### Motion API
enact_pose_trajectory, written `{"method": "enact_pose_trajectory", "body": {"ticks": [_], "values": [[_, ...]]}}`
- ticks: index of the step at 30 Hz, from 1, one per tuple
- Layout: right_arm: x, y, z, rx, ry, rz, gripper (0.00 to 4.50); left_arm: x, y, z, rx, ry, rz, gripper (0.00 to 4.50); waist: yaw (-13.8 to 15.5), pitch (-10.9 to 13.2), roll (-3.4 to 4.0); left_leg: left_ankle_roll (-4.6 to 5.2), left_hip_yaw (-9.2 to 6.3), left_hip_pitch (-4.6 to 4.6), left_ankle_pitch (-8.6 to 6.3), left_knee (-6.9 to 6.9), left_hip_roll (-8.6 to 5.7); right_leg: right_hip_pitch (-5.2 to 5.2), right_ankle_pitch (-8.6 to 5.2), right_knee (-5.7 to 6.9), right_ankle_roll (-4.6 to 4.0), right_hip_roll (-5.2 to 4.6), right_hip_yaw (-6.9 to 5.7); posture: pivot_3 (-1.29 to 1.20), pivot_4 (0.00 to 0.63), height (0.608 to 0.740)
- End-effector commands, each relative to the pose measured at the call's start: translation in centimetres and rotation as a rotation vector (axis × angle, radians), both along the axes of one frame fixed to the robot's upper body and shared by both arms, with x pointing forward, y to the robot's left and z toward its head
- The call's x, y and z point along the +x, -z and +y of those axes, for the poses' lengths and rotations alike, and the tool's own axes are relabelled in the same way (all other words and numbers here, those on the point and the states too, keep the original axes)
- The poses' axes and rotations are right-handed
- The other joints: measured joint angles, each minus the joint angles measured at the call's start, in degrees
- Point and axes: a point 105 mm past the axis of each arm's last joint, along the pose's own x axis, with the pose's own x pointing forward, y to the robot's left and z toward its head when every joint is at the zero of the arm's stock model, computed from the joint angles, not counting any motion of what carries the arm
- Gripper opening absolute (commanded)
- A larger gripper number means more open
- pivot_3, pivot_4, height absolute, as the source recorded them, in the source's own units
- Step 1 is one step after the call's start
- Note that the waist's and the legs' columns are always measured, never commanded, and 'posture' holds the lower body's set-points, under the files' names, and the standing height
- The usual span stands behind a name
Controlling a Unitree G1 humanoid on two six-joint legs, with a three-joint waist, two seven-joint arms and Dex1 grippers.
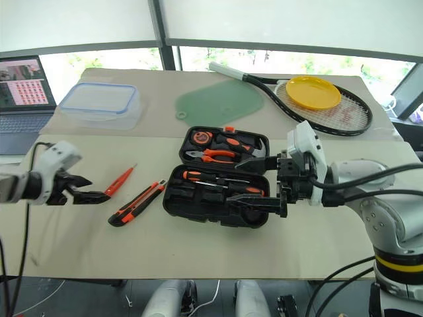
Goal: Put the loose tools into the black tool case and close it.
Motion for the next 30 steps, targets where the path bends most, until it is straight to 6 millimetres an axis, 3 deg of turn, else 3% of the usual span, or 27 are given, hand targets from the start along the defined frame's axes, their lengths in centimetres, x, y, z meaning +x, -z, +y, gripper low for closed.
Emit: {"method": "enact_pose_trajectory", "body": {"ticks": [1, 5, 8, 12, 15, 21, 24, 27, 30], "values": [[-1.1, -0.7, 0.6, 0.02, -0.025, -0.051, 4.49, 1.3, 0.5, 0.3, 0.056, 0.008, 0.054, 4.5, 0.2, 0.0, -0.01, 0.01, 0.0, 0.01, -0.01, 0.01, -0.02, 0.01, -0.01, 0.02, 0.02, -0.01, 0.03, 0.0, 0.15, 0.738], [-1.6, -0.4, 0.9, 0.027, -0.02, -0.056, 4.49, 3.3, 0.9, 0.0, 0.096, 0.028, 0.073, 4.5, 0.4, 0.0, -0.09, 0.05, -0.04, -0.03, -0.02, 0.09, -0.03, 0.02, -0.02, 0.01, 0.05, -0.03, 0.03, 0.0, 0.15, 0.738], [-1.9, -0.5, 0.9, 0.035, -0.007, -0.065, 4.49, 4.8, 1.6, -1.3, 0.073, 0.056, 0.089, 4.5, 0.8, 0.1, -0.11, 0.06, -0.1, -0.06, -0.02, 0.15, -0.04, 0.04, -0.03, 0.02, 0.07, -0.03, 0.0, 0.0, 0.15, 0.738], [-2.1, -0.4, 0.9, 0.037, 0.002, -0.066, 4.49, 5.3, 2.7, -1.8, 0.081, 0.095, 0.124, 4.5, 0.9, 0.1, -0.1, 0.12, -0.16, -0.04, -0.03, 0.25, -0.07, 0.13, -0.03, 0.04, 0.12, -0.11, -0.01, 0.0, 0.15, 0.738], [-2.3, -0.3, 1.0, 0.034, 0.002, -0.067, 4.5, 5.4, 3.0, -2.0, 0.061, 0.107, 0.14, 3.78, 1.0, 0.0, -0.08, 0.13, -0.21, 0.0, -0.03, 0.26, -0.07, 0.17, -0.03, 0.07, 0.12, -0.12, -0.02, 0.0, 0.15, 0.738], [-2.3, -0.3, 1.0, 0.031, 0.009, -0.074, 4.5, 5.5, 3.4, -2.1, 0.06, 0.132, 0.14, 1.55, 1.0, 0.0, -0.08, 0.21, -0.23, -0.01, -0.07, 0.3, -0.06, 0.2, -0.05, 0.05, 0.18, -0.17, 0.0, 0.0, 0.15, 0.738], [-2.2, -0.3, 0.7, 0.025, 0.023, -0.076, 4.5, 6.4, 2.7, -2.6, 0.023, 0.161, 0.041, 0.44, 1.0, 0.0, -0.07, 0.23, -0.23, -0.01, -0.09, 0.31, -0.06, 0.21, -0.04, 0.04, 0.21, -0.19, 0.01, 0.0, 0.15, 0.738], [-2.2, -0.2, 0.1, 0.02, 0.055, -0.07, 4.5, 6.8, 0.4, -4.0, -0.041, 0.241, -0.062, 0.41, 1.4, 0.0, -0.09, 0.25, -0.26, -0.01, -0.09, 0.36, -0.05, 0.22, -0.04, 0.07, 0.21, -0.23, -0.02, 0.0, 0.15, 0.738], [-2.4, 0.1, -0.7, 0.011, 0.096, -0.05, 4.5, 6.3, -3.2, -7.1, -0.057, 0.465, -0.209, 0.41, 1.6, 0.1, -0.19, 0.3, -0.37, -0.35, -0.11, 0.62, 0.02, 0.09, 0.01, 0.06, 0.27, -0.22, -0.14, 0.0, 0.15, 0.738]]}}
